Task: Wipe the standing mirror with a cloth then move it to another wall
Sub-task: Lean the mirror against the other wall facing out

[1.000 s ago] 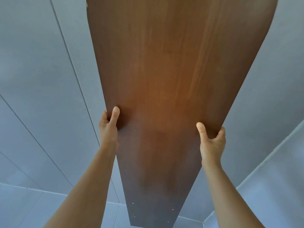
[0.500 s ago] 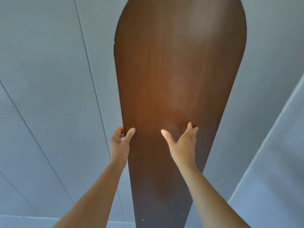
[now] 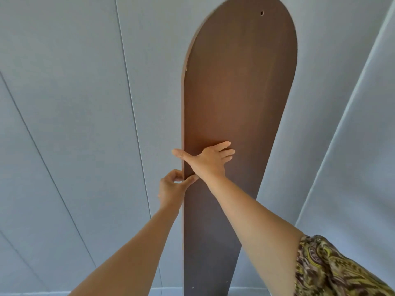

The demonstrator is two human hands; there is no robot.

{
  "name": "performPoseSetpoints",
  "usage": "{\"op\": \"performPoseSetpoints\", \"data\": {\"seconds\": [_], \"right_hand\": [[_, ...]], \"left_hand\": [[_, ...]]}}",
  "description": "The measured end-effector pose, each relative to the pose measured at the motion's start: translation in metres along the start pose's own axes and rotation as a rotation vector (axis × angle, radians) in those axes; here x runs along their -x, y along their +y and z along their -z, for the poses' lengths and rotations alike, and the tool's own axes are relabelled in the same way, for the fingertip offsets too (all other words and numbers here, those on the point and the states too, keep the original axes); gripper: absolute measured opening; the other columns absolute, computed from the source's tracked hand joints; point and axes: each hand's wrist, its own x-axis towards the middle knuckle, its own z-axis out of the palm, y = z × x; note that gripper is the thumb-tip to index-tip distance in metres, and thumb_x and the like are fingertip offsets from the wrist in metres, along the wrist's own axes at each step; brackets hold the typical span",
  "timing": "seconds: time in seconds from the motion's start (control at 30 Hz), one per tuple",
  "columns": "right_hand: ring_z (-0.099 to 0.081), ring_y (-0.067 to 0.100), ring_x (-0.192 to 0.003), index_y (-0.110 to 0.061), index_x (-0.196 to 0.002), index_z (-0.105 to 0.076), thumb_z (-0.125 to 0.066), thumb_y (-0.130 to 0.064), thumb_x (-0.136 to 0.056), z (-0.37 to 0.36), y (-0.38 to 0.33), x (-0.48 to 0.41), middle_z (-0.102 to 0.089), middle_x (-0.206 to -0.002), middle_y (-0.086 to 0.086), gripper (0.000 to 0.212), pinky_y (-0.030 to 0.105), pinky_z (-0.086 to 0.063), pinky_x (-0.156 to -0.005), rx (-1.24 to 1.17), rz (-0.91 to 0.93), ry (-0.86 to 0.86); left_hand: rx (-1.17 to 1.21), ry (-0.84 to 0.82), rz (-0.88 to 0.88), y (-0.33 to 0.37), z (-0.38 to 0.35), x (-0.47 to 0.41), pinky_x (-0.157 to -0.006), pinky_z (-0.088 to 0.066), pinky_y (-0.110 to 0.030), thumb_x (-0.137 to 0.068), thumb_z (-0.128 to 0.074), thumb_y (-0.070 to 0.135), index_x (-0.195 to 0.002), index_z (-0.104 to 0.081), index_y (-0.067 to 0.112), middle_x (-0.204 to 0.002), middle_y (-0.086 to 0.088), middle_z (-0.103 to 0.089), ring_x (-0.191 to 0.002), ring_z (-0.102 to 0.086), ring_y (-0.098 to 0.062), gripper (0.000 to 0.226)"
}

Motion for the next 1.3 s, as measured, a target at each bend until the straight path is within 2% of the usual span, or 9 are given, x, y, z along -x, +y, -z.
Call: {"op": "performPoseSetpoints", "data": {"seconds": [0.1,0.3,0.43,0.53,0.63,0.83,1.0,1.17,1.3], "right_hand": [[0.016,0.032,-0.148,-0.007,-0.145,0.029,-0.073,-0.075,-0.054,0.009,0.009,0.001,0.024,-0.158,0.018,0.153,0.048,-0.028,-0.113,-0.002,0.011,-0.012],[-0.015,0.036,-0.148,-0.014,-0.147,0.027,-0.064,-0.078,-0.06,0.038,0.032,0.003,0.013,-0.161,0.015,0.142,0.046,-0.039,-0.108,0.117,0.076,-0.049],[-0.028,0.037,-0.143,-0.013,-0.149,0.021,-0.06,-0.081,-0.061,0.06,0.046,0.01,0.0,-0.162,0.014,0.139,0.045,-0.043,-0.104,0.207,0.124,-0.038],[-0.039,0.035,-0.139,-0.012,-0.151,0.016,-0.057,-0.084,-0.06,0.07,0.057,0.017,-0.011,-0.162,0.012,0.137,0.042,-0.048,-0.098,0.255,0.158,-0.014],[-0.043,0.03,-0.136,-0.013,-0.152,0.007,-0.058,-0.086,-0.053,0.089,0.069,0.023,-0.025,-0.158,0.009,0.14,0.043,-0.05,-0.099,0.229,0.188,-0.036],[-0.037,0.027,-0.14,-0.01,-0.153,0.001,-0.071,-0.066,-0.067,0.13,0.081,0.03,-0.035,-0.154,0.001,0.125,0.036,-0.043,-0.104,0.149,0.205,-0.142],[-0.035,0.031,-0.141,-0.013,-0.151,0.012,-0.07,-0.074,-0.058,0.135,0.094,0.038,-0.024,-0.159,0.006,0.139,0.042,-0.043,-0.108,0.09,0.163,-0.095],[-0.06,0.02,-0.108,-0.009,-0.148,-0.018,-0.073,-0.046,-0.071,0.173,0.113,0.038,-0.061,-0.119,-0.003,0.102,0.03,-0.055,-0.083,0.089,0.176,-0.109],[-0.066,0.017,-0.096,-0.014,-0.135,-0.038,-0.069,-0.052,-0.05,0.207,0.127,0.034,-0.066,-0.105,-0.005,0.099,0.038,-0.06,-0.08,0.117,0.146,-0.144]], "left_hand": [[-0.027,-0.023,-0.012,0.003,-0.004,0.01,-0.098,-0.043,-0.057,-0.064,-0.086,0.044,-0.065,-0.064,0.026,-0.066,0.016,-0.066,-0.078,-0.065,-0.013,0.028],[-0.063,-0.098,-0.058,0.01,-0.019,0.035,-0.097,-0.044,-0.056,-0.06,-0.083,0.057,-0.066,-0.064,0.032,-0.075,0.016,-0.068,-0.086,-0.066,-0.014,0.032],[-0.144,-0.134,-0.108,0.016,-0.029,0.048,-0.099,-0.044,-0.055,-0.069,-0.083,0.05,-0.072,-0.064,0.027,-0.084,0.011,-0.068,-0.091,-0.064,-0.016,0.03],[-0.184,-0.204,-0.131,0.021,-0.03,0.059,-0.092,-0.047,-0.034,-0.072,-0.084,0.04,-0.072,-0.061,0.022,-0.091,0.005,-0.068,-0.096,-0.063,-0.018,0.029],[-0.204,-0.349,-0.14,0.026,-0.025,0.069,-0.077,-0.035,-0.011,-0.076,-0.082,0.037,-0.083,-0.067,0.016,-0.101,0.002,-0.069,-0.102,-0.061,-0.015,0.027],[-0.272,-0.483,-0.15,0.04,-0.036,0.081,-0.088,-0.035,-0.024,-0.077,-0.082,0.034,-0.086,-0.073,0.019,-0.101,0.007,-0.069,-0.099,-0.06,-0.01,0.02],[-0.331,-0.513,-0.197,0.046,-0.054,0.094,-0.087,-0.037,-0.022,-0.07,-0.085,0.038,-0.078,-0.07,0.025,-0.097,0.009,-0.07,-0.097,-0.061,-0.008,0.021],[-0.435,-0.537,-0.253,0.048,-0.08,0.107,-0.098,-0.045,-0.051,-0.045,-0.07,0.085,-0.067,-0.065,0.036,-0.077,0.018,-0.069,-0.088,-0.064,-0.008,0.054],[-0.505,-0.61,-0.272,0.053,-0.111,0.114,-0.096,-0.048,-0.05,-0.044,-0.058,0.092,-0.063,-0.064,0.03,-0.064,0.011,-0.069,-0.075,-0.065,-0.008,0.065]]}}
